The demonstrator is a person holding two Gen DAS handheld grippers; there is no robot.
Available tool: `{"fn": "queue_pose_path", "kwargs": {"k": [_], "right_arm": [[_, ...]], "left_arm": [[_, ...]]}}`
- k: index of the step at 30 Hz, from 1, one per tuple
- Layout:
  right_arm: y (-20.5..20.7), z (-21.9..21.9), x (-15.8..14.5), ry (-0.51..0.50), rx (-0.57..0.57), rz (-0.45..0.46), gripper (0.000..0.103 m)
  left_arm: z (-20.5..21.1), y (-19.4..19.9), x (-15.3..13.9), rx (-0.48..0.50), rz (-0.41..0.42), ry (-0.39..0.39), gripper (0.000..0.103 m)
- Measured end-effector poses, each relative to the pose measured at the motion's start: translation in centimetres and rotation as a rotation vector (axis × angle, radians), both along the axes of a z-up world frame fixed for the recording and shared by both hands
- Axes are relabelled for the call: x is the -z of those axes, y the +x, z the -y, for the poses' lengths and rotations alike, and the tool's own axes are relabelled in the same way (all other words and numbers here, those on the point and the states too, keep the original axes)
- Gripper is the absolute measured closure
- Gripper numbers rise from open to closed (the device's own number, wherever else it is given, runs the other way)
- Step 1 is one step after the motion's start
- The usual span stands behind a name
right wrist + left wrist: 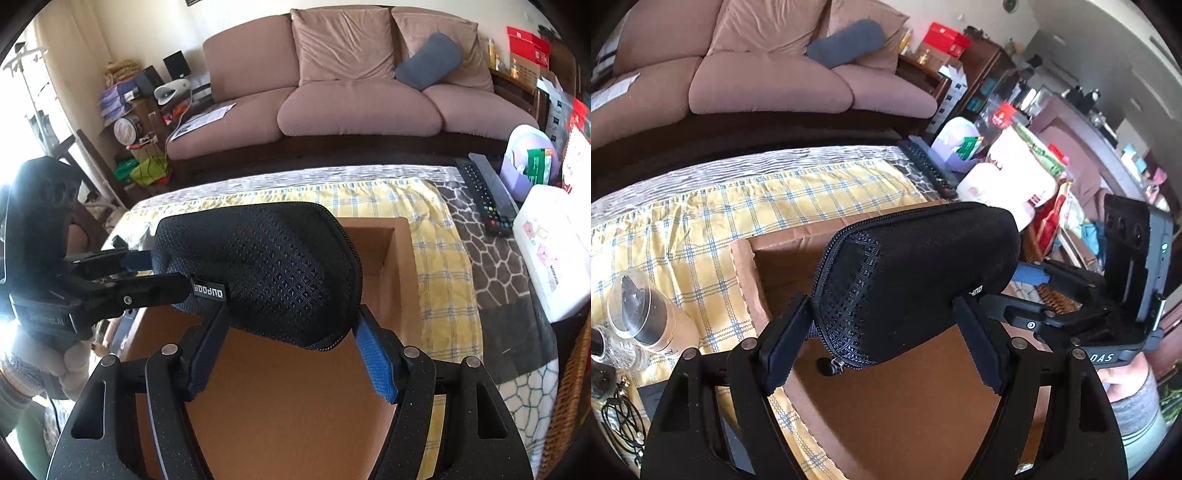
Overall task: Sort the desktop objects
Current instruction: 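Carry the black zippered case over the cardboard box with the right gripper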
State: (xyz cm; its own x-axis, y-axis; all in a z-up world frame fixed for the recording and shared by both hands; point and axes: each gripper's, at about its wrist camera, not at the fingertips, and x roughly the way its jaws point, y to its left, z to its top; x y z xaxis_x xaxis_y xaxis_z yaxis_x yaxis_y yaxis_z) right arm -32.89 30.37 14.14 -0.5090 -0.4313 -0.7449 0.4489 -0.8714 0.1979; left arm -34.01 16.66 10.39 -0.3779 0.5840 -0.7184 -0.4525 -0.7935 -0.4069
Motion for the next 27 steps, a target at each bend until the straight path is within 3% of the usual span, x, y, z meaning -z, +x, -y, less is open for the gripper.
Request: {"fn": "queue_pose_path", "kwargs": {"k": [2, 8, 16, 20, 22, 27], "right_arm": [[-0.1, 0.1, -0.2, 0.014, 0.003, 0.0, 0.032], [-0.4, 0.0, 0.2, 0.002, 0.023, 0.013, 0.032], [-1.1, 0.2, 1.4, 0.053, 0.021, 0.046, 0.032], [-1.2, 1.4, 2.4, 0.221, 0.032, 0.004, 0.032], [-1.0, 2.4, 3.0, 0.318, 0.01, -0.029, 0.033], [-0.2, 4.2, 4.0, 0.424, -0.017, -0.063, 0.037]], "left_arm": [[-0.7, 0.1, 0.0, 0.002, -0.01, -0.037, 0.026], [-0.3, -0.4, 0.5, -0.024, 0.031, 0.006, 0.026], [-1.3, -0.8, 1.5, -0.024, 0.055, -0.042, 0.024], [-2.1, -0.7, 1.9, -0.019, 0.049, -0.065, 0.024], [-2.6, -0.4, 1.9, -0.018, 0.032, -0.084, 0.018], [-2.4, -0.3, 1.8, -0.032, 0.055, -0.068, 0.015]]}}
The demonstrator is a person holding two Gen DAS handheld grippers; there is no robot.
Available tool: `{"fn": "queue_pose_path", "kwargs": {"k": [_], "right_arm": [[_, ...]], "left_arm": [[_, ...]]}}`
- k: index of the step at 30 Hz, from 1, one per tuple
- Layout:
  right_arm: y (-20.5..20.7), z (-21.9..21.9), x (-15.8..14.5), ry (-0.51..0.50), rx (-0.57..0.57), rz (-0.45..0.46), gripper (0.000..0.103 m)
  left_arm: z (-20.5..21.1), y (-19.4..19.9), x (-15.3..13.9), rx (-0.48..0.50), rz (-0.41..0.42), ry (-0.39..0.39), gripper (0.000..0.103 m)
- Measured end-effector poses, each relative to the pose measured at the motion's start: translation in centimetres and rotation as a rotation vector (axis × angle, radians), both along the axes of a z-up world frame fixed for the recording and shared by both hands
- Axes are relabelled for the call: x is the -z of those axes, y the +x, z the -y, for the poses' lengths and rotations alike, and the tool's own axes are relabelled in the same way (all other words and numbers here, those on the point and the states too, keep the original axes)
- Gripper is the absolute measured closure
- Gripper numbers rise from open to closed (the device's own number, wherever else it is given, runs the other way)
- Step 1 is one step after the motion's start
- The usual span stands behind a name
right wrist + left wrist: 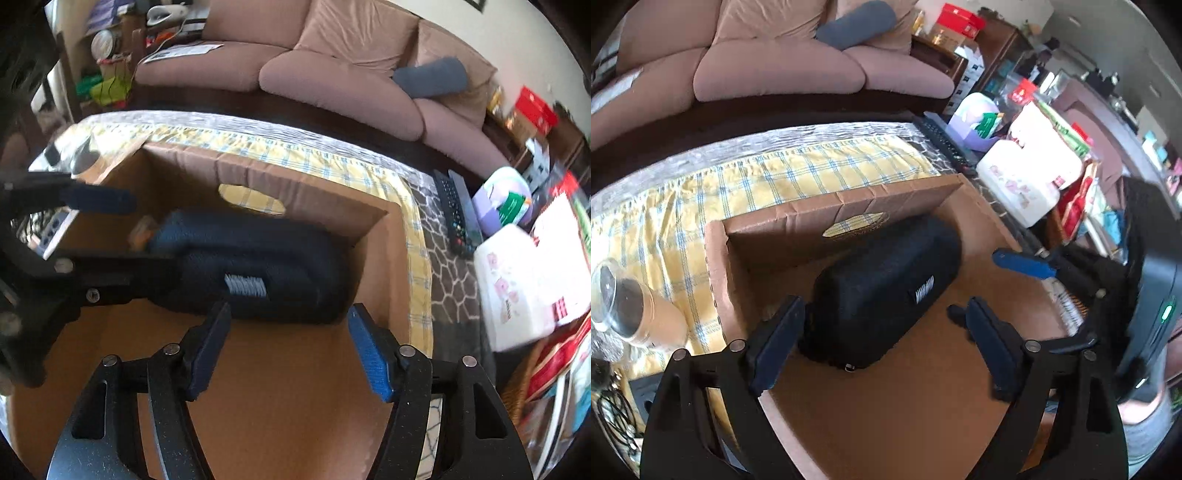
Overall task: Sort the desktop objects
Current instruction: 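Carry the black zippered case over the cardboard box with the right gripper, then open the right gripper to drop the case into the cardboard box, then grasp the small clear plastic box with the right gripper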
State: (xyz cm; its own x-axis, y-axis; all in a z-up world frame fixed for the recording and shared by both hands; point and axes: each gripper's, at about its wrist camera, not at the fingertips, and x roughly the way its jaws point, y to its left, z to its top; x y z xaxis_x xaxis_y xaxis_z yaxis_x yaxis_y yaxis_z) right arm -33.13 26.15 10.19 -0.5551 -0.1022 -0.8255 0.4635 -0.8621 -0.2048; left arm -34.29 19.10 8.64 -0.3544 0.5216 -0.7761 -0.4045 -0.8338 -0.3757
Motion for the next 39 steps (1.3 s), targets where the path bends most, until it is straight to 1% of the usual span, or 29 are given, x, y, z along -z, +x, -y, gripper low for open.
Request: {"fn": "queue_pose_path", "kwargs": {"k": [2, 3, 4, 5, 7, 9, 11, 12, 15, 19, 22, 26, 29, 31, 32, 35, 39], "right_arm": [[0.7, 0.0, -0.5, -0.04, -0.02, -0.013, 0.04], [1.3, 0.0, -0.9, -0.084, -0.04, -0.016, 0.041], [1.8, 0.0, -1.5, -0.134, -0.069, -0.021, 0.047], [2.2, 0.1, -1.9, -0.17, -0.094, -0.022, 0.05], [2.9, 0.4, -2.9, -0.27, -0.169, -0.019, 0.05], [2.9, 1.2, -3.5, -0.328, -0.208, 0.01, 0.05], [2.0, 2.4, -3.4, -0.359, -0.23, 0.068, 0.053], [1.7, 3.1, -3.3, -0.356, -0.24, 0.09, 0.054], [1.3, 5.8, -3.0, -0.299, -0.27, 0.13, 0.056], [0.9, 7.3, -2.1, -0.229, -0.29, 0.148, 0.056], [0.0, 8.4, -1.1, -0.116, -0.336, 0.148, 0.056], [-0.9, 9.8, 0.3, 0.026, -0.48, 0.178, 0.058], [-1.5, 11.4, 1.0, 0.098, -0.597, 0.207, 0.058], [-1.8, 12.4, 1.8, 0.176, -0.657, 0.223, 0.058], [-1.9, 12.8, 2.2, 0.209, -0.686, 0.239, 0.058], [-2.0, 13.6, 3.3, 0.29, -0.777, 0.269, 0.058], [-2.0, 14.6, 4.8, 0.383, -0.873, 0.289, 0.058]], "left_arm": [[1.0, 0.4, -0.8, -0.011, -0.003, 0.032, 0.015], [1.8, 0.9, -1.5, -0.013, -0.017, 0.047, 0.015], [2.6, 1.4, -2.2, -0.011, -0.031, 0.063, 0.015], [3.5, 2.0, -2.9, -0.01, -0.047, 0.078, 0.015], [5.5, 3.5, -4.3, -0.008, -0.079, 0.091, 0.015], [7.6, 5.2, -5.5, -0.008, -0.099, 0.106, 0.014], [9.6, 6.7, -6.1, -0.013, -0.109, 0.122, 0.013], [10.6, 7.5, -6.3, -0.013, -0.11, 0.132, 0.013], [12.6, 9.8, -6.5, -0.007, -0.114, 0.15, 0.012], [14.4, 12.6, -6.3, 0.023, -0.118, 0.119, 0.011], [16.1, 15.1, -6.2, 0.038, -0.115, 0.109, 0.011], [18.3, 18.8, -5.7, 0.052, -0.121, 0.11, 0.011], [19.6, 20.6, -4.8, 0.06, -0.126, 0.129, 0.011], [20.4, 21.0, -4.4, 0.06, -0.127, 0.156, 0.011], [20.8, 21.2, -4.1, 0.061, -0.127, 0.183, 0.011], [21.3, 21.2, -3.4, 0.062, -0.122, 0.224, 0.011], [22.1, 21.3, -3.1, 0.078, -0.125, 0.217, 0.011]]}}
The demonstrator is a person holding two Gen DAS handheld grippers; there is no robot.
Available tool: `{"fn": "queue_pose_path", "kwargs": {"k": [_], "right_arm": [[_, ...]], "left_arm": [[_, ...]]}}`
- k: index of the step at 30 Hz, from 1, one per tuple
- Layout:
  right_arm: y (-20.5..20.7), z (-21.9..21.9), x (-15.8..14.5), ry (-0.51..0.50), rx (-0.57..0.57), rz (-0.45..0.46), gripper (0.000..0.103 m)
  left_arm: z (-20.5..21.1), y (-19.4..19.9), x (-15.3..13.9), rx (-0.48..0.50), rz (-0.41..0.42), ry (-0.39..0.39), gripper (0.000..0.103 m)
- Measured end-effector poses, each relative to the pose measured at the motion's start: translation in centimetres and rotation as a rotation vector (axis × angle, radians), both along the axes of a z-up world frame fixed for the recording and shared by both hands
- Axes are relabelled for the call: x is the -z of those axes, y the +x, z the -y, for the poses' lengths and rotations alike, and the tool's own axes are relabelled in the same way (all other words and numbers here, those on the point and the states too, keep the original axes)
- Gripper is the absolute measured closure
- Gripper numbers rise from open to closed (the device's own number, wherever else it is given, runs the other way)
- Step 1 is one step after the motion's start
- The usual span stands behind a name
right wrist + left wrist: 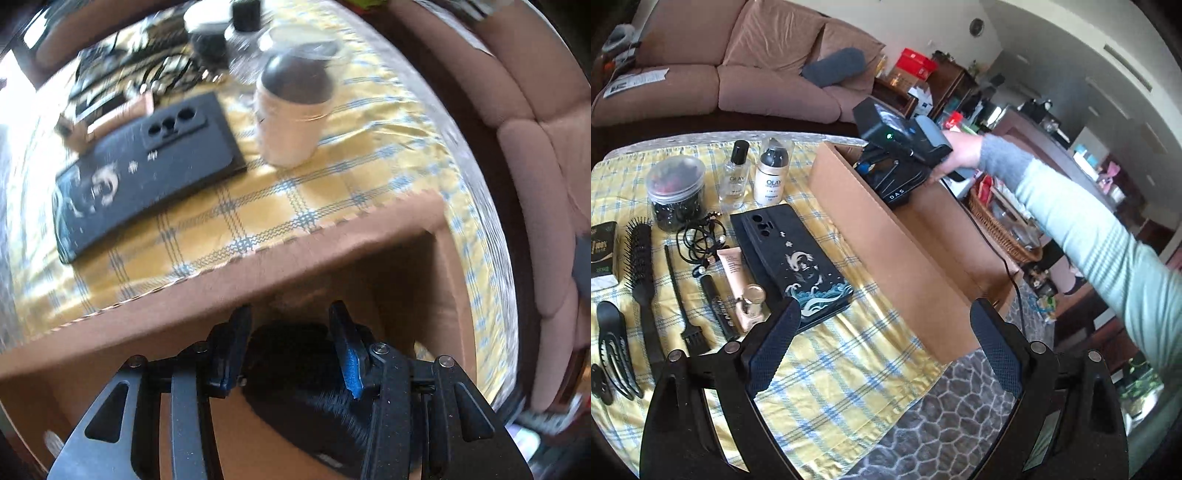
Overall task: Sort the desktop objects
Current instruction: 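Grasp the small clear plastic box with the right gripper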
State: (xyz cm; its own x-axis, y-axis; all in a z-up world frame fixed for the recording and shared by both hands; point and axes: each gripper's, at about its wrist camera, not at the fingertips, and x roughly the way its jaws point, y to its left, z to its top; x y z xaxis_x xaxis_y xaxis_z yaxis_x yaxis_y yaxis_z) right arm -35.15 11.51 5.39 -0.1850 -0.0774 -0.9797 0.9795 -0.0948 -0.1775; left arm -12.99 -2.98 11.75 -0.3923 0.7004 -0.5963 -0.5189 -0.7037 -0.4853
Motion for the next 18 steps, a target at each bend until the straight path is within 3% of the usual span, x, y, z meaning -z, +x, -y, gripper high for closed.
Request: {"fn": "queue_pose_path", "kwargs": {"k": [5, 9, 13, 18], "right_arm": [[0.1, 0.7, 1.6, 0.062, -0.081, -0.008, 0.058], [0.0, 0.1, 1.8, 0.042, -0.075, 0.016, 0.071], [0.4, -1.1, 0.9, -0.024, -0.02, 0.001, 0.072], [0.0, -3.6, -2.1, -0.171, 0.17, -0.017, 0.072]], "left_arm": [[1.4, -0.4, 0.7, -0.018, 0.019, -0.001, 0.011], [1.8, -0.7, 1.2, -0.026, 0.032, -0.003, 0.011], [1.6, -0.7, 1.2, -0.02, 0.031, -0.002, 0.011], [1.5, -0.4, 0.8, -0.021, 0.021, 0.012, 0.011]]}}
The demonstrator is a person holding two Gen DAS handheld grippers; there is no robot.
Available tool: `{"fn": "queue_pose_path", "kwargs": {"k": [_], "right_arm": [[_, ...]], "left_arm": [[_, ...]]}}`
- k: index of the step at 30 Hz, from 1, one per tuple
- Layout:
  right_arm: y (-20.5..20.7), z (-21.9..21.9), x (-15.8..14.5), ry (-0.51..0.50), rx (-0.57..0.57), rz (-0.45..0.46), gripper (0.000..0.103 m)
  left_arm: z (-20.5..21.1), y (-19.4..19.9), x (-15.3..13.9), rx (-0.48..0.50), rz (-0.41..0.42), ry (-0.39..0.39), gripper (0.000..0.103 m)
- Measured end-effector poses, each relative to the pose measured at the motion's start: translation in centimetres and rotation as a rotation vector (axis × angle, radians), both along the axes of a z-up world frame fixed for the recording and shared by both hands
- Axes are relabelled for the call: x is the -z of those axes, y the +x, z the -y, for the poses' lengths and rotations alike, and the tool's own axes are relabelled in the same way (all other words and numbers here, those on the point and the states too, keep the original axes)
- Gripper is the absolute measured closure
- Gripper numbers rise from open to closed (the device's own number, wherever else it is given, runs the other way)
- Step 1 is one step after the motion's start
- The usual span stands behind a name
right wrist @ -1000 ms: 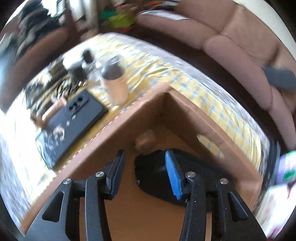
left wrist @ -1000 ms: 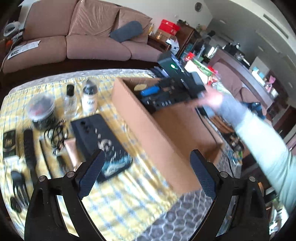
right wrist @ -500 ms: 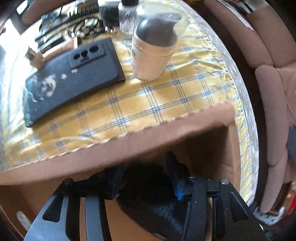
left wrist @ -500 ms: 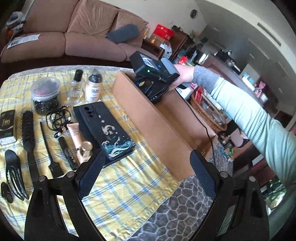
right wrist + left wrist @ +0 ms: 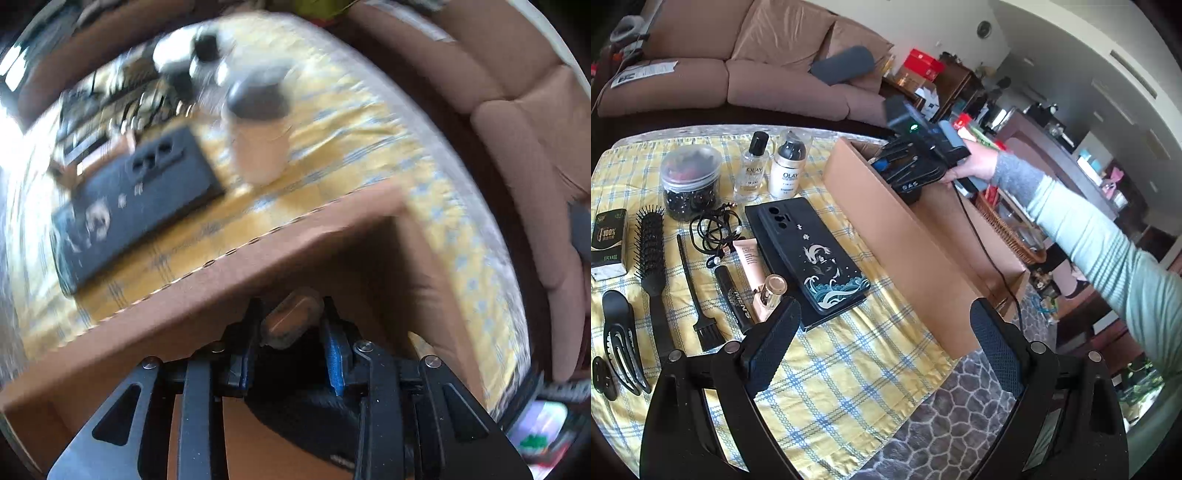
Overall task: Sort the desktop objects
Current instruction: 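Grasp the small clear plastic box with the right gripper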
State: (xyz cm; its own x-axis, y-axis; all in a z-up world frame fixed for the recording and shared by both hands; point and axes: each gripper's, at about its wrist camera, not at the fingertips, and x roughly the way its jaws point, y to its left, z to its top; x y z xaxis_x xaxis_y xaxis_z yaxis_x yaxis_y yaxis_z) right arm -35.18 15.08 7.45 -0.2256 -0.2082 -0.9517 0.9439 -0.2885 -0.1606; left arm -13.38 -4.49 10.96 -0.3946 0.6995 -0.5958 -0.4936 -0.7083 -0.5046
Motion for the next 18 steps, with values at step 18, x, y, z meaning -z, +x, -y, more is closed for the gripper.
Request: {"fn": "queue_pose_path", "kwargs": {"k": [18], "right_arm": [[19.6, -0.5, -15.6, -0.622, 0.125, 0.222, 0.072]], "left_arm": [[0.3, 5.5, -7.0, 0.055, -0.303, 0.096, 0.011]]}}
